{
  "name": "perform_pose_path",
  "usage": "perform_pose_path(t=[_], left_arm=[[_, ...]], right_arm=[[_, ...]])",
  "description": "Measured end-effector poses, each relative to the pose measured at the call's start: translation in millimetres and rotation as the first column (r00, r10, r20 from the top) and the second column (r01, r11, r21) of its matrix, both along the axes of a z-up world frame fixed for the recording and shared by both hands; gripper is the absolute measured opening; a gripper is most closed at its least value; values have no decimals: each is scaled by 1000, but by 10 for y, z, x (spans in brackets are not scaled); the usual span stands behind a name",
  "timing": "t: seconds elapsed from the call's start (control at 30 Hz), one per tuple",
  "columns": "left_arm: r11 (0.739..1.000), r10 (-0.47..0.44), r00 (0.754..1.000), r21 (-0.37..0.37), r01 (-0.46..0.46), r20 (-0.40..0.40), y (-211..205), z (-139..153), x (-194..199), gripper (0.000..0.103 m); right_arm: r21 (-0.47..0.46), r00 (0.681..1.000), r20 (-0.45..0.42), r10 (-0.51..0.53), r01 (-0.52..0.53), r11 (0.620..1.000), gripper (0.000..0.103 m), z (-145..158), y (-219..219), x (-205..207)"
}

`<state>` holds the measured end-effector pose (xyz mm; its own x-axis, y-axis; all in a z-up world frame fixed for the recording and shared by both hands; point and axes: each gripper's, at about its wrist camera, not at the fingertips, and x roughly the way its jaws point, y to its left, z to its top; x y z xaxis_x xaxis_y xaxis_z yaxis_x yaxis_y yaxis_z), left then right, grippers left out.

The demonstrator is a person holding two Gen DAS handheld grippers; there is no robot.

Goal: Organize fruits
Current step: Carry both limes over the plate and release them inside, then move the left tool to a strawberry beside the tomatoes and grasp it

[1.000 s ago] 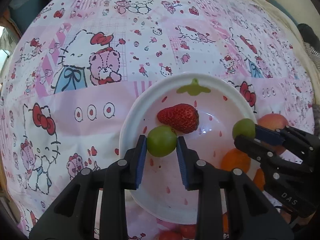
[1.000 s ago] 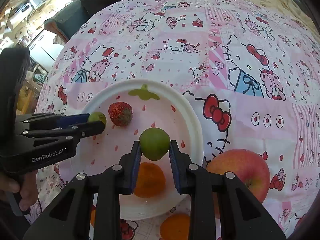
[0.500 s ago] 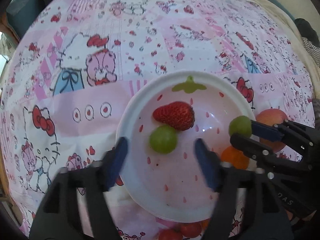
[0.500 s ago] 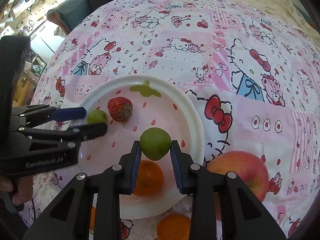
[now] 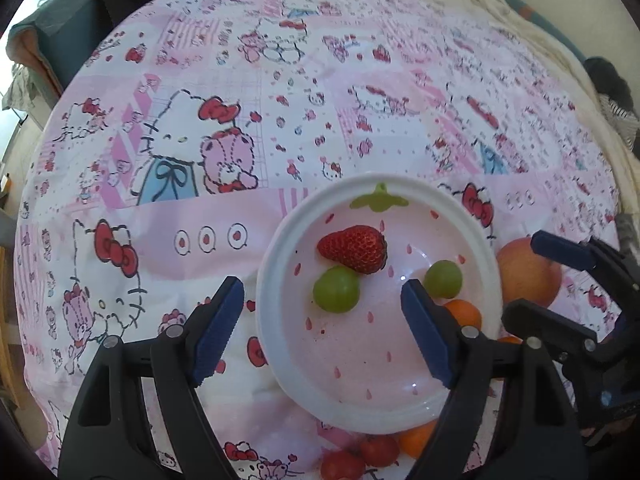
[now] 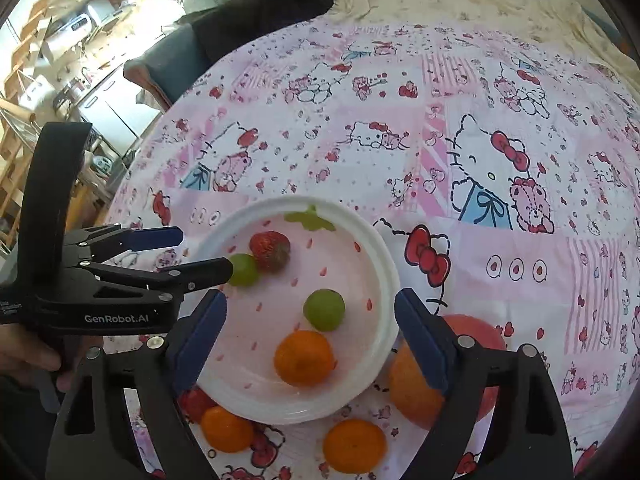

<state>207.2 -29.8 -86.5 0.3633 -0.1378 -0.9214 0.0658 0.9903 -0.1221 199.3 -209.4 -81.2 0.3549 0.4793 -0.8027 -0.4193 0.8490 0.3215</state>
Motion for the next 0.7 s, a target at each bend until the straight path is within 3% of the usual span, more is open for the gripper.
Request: perform_pose_path(t=[0.3, 0.7], left_arm=[[998, 43, 995, -40, -39, 89, 198, 398, -272, 78], [997, 63, 994, -59, -58, 86, 404, 579, -782, 78]], right_arm=[[76, 995, 55, -84, 80, 994, 89, 370, -260, -241], [139, 968, 96, -230, 216, 966, 89, 642, -560, -771]])
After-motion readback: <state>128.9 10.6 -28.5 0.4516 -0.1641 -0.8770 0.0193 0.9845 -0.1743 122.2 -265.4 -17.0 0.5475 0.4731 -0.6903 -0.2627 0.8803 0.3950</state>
